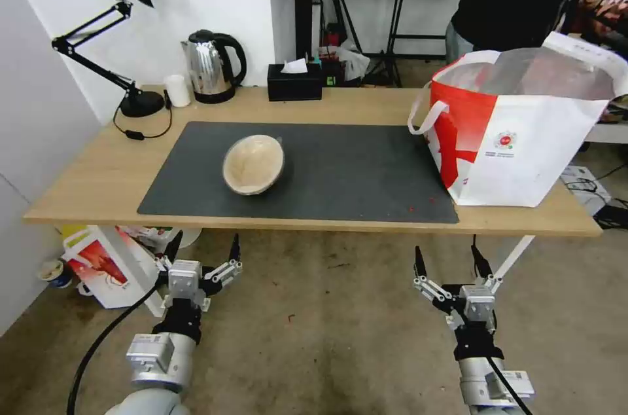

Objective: Pick up the trash from the table and place it into the takeout bag.

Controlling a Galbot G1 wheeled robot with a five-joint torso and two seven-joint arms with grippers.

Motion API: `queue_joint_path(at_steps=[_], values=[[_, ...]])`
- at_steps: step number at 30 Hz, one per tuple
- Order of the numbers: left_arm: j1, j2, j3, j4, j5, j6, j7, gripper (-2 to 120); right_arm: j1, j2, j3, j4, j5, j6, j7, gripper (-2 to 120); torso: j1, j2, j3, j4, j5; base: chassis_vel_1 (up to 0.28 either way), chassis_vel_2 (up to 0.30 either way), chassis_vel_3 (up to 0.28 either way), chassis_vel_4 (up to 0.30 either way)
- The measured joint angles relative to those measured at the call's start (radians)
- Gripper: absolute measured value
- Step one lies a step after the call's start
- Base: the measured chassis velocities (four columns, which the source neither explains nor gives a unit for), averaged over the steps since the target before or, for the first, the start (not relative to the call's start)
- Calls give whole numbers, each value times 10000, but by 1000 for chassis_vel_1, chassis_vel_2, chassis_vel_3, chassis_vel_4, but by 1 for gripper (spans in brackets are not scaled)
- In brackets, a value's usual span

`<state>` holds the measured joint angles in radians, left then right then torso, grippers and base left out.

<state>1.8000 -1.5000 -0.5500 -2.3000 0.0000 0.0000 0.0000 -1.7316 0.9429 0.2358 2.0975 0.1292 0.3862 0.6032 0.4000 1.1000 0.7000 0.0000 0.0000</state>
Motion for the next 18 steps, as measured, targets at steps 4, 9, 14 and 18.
queue_joint_path(at_steps=[4, 9, 14, 18], values=[[0, 0, 0, 0, 0, 0, 0, 100, 0, 0, 1, 0, 0, -1, 0, 100, 0, 0, 0, 0, 0, 0, 0, 0, 0], [-131, 20, 2, -92, -272, 295, -76, 100, 0, -1, 5, 0, 0, -2, 0, 100, 0, 0, 0, 1, -1, 0, 0, 0, 0], [-636, 122, 16, -471, -1286, 1331, -418, 100, 0, -1, 5, 1, 0, -2, 0, 100, 0, 0, 0, -1, -1, 0, 0, 0, 0], [-1231, 236, 45, -926, -2509, 2589, -830, 100, 0, -1, 6, 3, -1, -1, 0, 100, 0, 0, 0, -1, 0, 0, 0, 0, 0]])
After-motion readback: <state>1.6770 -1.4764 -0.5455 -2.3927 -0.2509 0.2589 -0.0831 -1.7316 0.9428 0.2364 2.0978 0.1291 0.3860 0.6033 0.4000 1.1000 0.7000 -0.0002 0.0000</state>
